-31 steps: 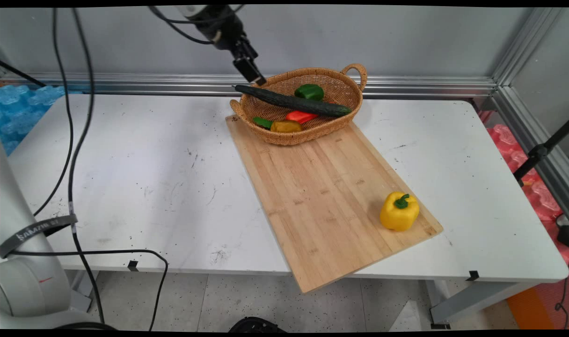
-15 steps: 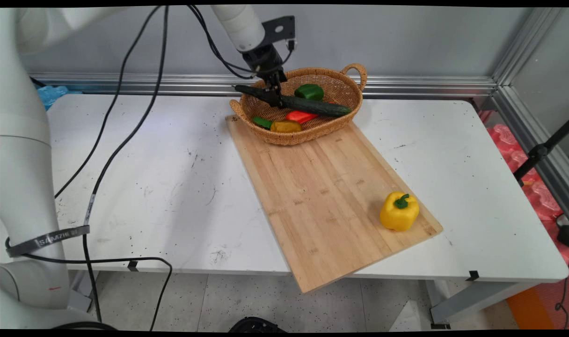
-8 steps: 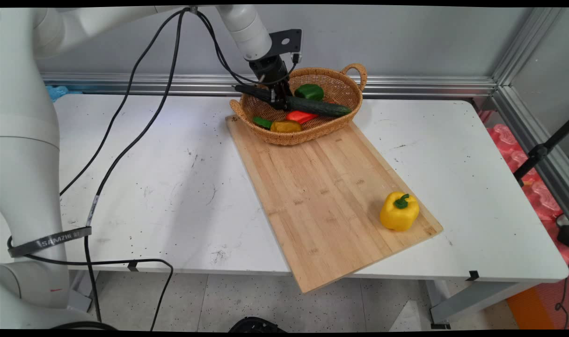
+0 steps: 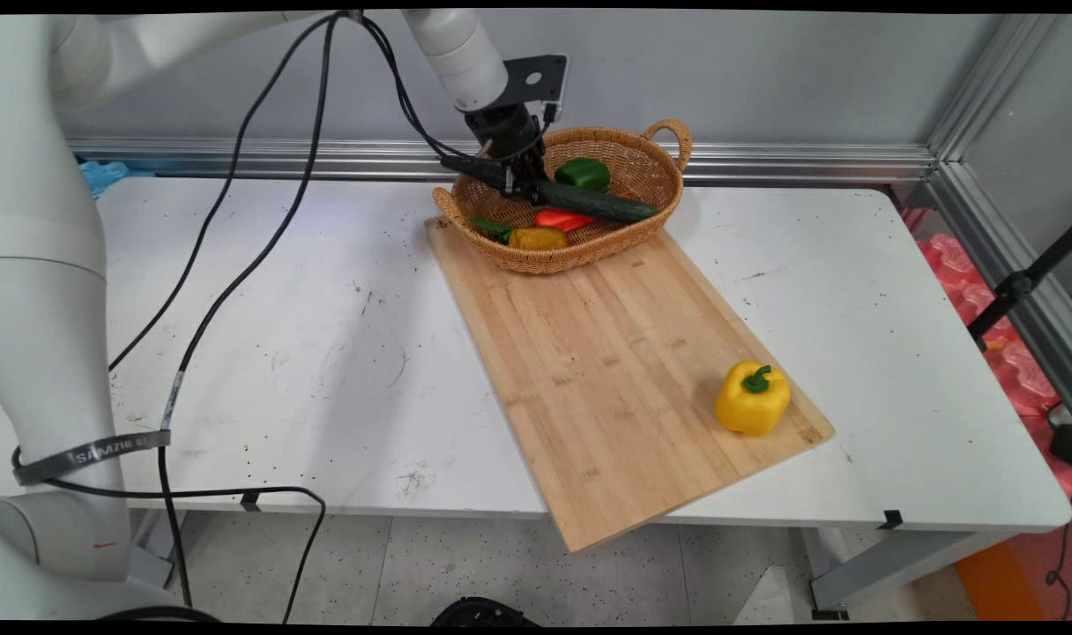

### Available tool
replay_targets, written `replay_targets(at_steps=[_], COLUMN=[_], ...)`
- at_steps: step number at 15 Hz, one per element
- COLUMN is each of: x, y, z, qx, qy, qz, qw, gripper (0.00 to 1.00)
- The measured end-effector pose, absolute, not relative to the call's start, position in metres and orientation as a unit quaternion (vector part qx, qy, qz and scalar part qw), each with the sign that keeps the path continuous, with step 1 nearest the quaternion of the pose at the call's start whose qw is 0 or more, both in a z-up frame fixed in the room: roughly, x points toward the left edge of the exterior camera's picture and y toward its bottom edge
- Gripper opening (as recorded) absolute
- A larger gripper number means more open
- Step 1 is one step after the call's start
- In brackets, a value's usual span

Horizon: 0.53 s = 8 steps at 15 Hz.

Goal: Place the picked object on the cutting board

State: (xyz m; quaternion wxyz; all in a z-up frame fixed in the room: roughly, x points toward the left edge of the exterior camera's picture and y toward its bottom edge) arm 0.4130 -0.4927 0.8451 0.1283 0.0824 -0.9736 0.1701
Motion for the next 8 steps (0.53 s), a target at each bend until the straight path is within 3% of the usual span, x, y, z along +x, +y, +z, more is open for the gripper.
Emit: replay_targets(at_steps=[8], x=[0.405], y=[-0.459], z=[0.917], qx=[0.070], qy=[-0.966], qz=[0.192], qw=[0.157], gripper=[0.00])
